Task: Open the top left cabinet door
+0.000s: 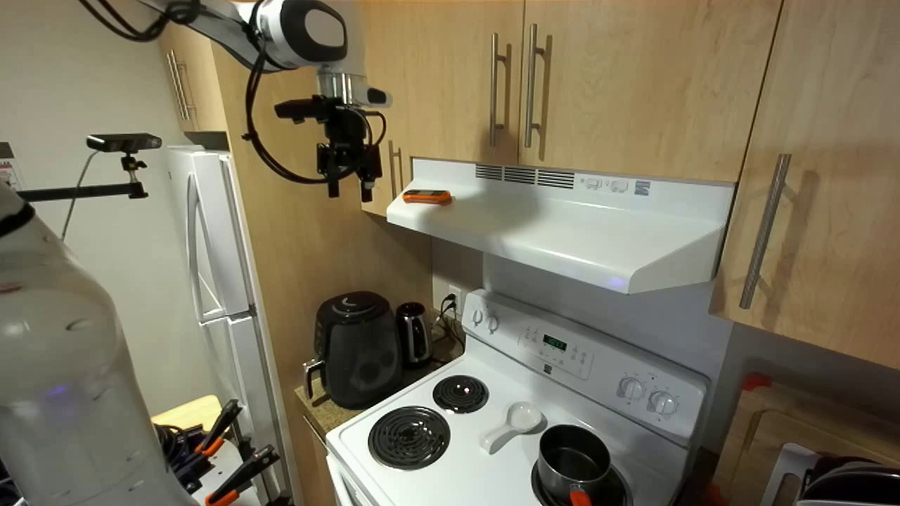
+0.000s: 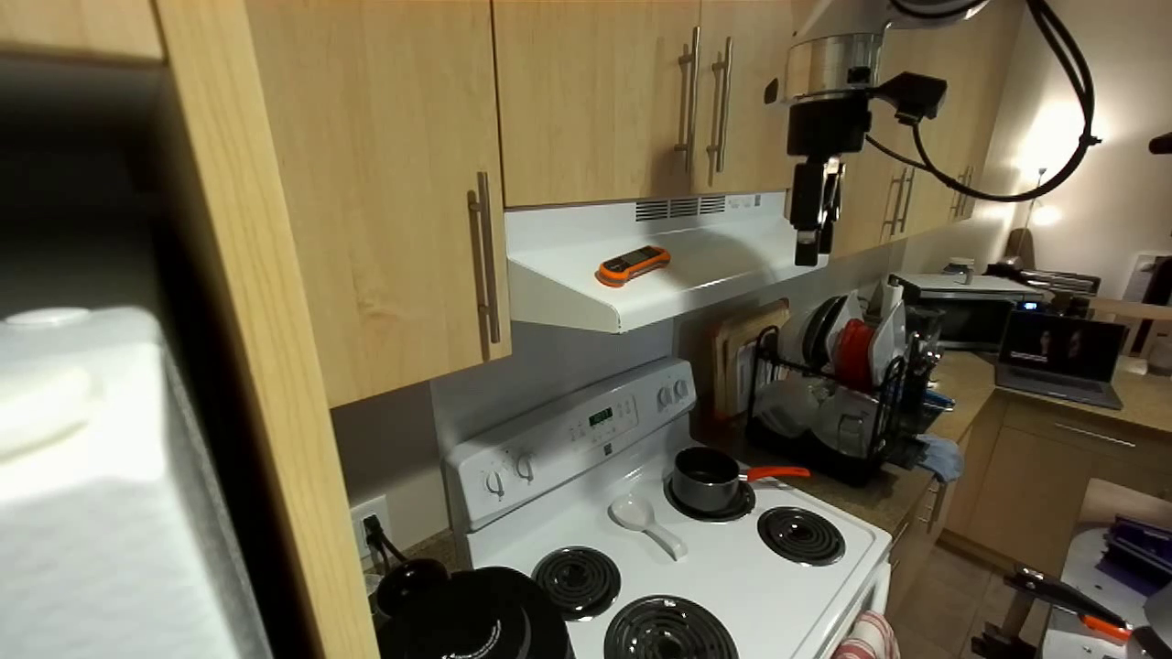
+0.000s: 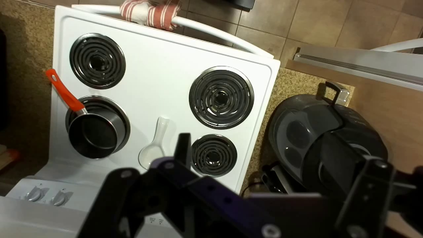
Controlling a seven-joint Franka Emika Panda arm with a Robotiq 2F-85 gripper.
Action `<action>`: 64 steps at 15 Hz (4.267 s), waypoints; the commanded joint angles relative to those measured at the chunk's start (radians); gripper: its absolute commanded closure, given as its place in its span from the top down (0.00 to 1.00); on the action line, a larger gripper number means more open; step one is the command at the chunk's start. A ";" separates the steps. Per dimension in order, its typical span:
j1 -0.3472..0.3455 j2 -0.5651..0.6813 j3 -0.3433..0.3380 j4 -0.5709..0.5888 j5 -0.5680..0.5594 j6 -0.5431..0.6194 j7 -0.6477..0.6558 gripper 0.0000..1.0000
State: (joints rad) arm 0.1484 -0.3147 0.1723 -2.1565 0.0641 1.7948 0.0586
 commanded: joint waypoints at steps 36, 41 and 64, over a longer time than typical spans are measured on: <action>0.025 0.056 0.014 0.026 0.003 0.072 -0.035 1.00; 0.055 0.175 0.038 0.079 -0.004 0.193 -0.059 1.00; 0.068 0.525 0.034 0.336 -0.141 0.408 -0.174 1.00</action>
State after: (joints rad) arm 0.2137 0.2095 0.2080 -1.8233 -0.0774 2.2059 -0.1158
